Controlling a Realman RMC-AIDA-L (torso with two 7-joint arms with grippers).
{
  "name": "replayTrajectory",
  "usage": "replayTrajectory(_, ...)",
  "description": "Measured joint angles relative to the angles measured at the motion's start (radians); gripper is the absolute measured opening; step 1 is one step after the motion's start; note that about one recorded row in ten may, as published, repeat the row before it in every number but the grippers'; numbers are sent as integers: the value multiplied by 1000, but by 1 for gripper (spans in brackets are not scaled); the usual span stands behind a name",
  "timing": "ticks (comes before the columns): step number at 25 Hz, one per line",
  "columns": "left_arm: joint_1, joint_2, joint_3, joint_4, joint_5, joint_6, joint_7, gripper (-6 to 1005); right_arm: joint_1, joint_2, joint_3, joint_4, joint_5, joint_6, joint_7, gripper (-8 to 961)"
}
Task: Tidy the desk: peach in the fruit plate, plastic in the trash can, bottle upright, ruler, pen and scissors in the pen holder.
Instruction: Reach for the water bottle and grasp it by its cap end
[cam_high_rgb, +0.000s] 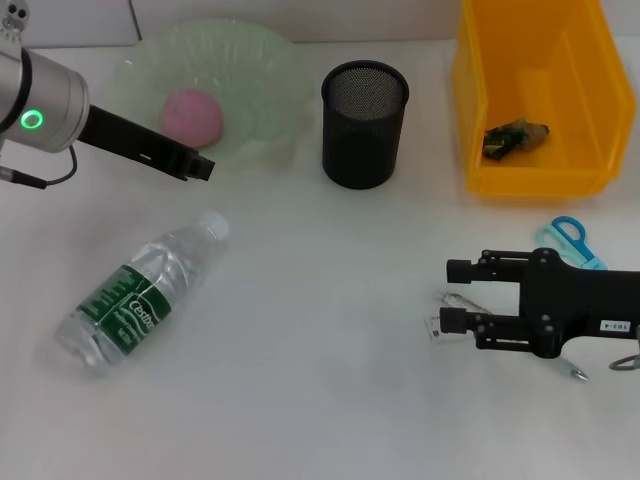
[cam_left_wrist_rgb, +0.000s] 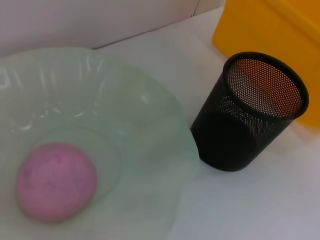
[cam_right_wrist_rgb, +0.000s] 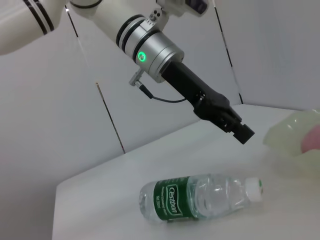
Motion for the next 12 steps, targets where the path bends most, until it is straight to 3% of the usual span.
replayTrajectory(4, -40, 11, -10, -3, 16, 80, -39, 103, 1, 0, 12, 0, 0, 0, 4, 652)
replayTrajectory(5, -77, 9, -10, -7, 52, 133, -76, 78, 2, 0, 15, 1, 0, 0, 5, 652)
replayTrajectory(8, -104, -4, -2, -4, 100, 148, -113, 0, 3, 0, 15, 1, 0, 1, 5, 652)
replayTrajectory(12, -142, -11, 66, -54, 159, 93, -175, 181, 1, 3, 15, 1, 0, 0, 1, 652)
